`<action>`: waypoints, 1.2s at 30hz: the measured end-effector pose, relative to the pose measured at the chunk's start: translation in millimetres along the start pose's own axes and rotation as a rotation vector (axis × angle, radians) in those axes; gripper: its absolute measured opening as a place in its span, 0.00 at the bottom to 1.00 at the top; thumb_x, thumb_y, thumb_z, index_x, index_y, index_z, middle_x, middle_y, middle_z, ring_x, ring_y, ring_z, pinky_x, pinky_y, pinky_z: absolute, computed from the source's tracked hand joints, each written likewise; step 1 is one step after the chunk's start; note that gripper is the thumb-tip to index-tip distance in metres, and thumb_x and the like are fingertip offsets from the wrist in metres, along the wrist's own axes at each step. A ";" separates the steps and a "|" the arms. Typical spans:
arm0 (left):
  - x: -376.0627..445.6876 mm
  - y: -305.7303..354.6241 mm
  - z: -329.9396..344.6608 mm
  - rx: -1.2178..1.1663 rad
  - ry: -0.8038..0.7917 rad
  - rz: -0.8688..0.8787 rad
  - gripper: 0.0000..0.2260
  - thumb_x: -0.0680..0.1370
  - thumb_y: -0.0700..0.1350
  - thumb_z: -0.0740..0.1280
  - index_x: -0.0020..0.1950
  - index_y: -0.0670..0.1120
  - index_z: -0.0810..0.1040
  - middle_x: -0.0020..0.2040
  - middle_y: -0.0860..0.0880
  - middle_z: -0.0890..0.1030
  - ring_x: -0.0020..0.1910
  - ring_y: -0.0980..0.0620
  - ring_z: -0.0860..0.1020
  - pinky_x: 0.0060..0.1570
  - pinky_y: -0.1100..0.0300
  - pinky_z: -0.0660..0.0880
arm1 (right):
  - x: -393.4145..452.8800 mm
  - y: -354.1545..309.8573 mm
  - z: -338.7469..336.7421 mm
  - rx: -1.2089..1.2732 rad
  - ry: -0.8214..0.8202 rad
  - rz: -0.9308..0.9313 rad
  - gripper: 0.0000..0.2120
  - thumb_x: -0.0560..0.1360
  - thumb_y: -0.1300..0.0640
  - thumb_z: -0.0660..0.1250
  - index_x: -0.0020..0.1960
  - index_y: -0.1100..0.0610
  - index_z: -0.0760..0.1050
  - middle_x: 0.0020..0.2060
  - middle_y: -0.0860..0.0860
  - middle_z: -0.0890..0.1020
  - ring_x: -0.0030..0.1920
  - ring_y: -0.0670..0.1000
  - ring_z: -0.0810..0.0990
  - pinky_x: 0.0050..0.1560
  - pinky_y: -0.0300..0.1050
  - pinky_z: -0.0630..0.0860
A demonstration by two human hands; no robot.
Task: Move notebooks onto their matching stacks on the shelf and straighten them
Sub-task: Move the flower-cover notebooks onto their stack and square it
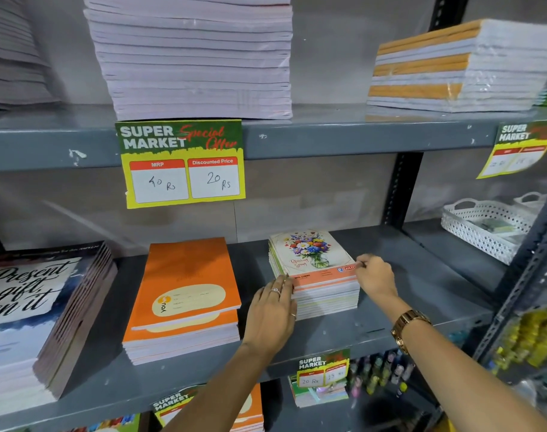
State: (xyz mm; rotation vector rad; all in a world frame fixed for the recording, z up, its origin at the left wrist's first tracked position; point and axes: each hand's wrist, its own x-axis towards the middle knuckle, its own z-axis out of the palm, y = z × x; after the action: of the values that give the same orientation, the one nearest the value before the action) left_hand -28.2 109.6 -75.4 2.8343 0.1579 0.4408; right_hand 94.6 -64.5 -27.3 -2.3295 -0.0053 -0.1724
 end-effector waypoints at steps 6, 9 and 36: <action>8.3 8.3 2.7 -0.084 0.000 -0.087 0.24 0.81 0.54 0.51 0.76 0.48 0.53 0.77 0.49 0.60 0.76 0.50 0.59 0.75 0.53 0.54 | -1.7 12.9 0.1 -0.007 -0.074 -0.090 0.18 0.74 0.69 0.55 0.54 0.59 0.80 0.47 0.59 0.84 0.47 0.59 0.80 0.47 0.48 0.77; 11.2 9.5 4.2 -0.099 -0.009 -0.101 0.24 0.82 0.53 0.52 0.76 0.48 0.54 0.77 0.49 0.61 0.76 0.49 0.59 0.75 0.53 0.54 | -3.4 15.4 0.0 -0.018 -0.081 -0.129 0.19 0.73 0.69 0.55 0.55 0.58 0.79 0.46 0.58 0.85 0.46 0.58 0.80 0.46 0.47 0.77; 3.2 13.8 -2.7 -0.471 0.034 -0.202 0.26 0.79 0.48 0.61 0.75 0.51 0.56 0.64 0.49 0.77 0.60 0.49 0.78 0.56 0.51 0.80 | -16.2 15.4 6.5 0.022 -0.093 -0.156 0.15 0.74 0.66 0.56 0.51 0.59 0.80 0.44 0.57 0.85 0.45 0.58 0.82 0.47 0.52 0.81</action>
State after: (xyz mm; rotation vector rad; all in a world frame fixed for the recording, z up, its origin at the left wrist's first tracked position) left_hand -25.1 97.6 -68.1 2.3240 0.3006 0.4175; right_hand 80.2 -69.7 -44.9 -2.3128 -0.2339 -0.1410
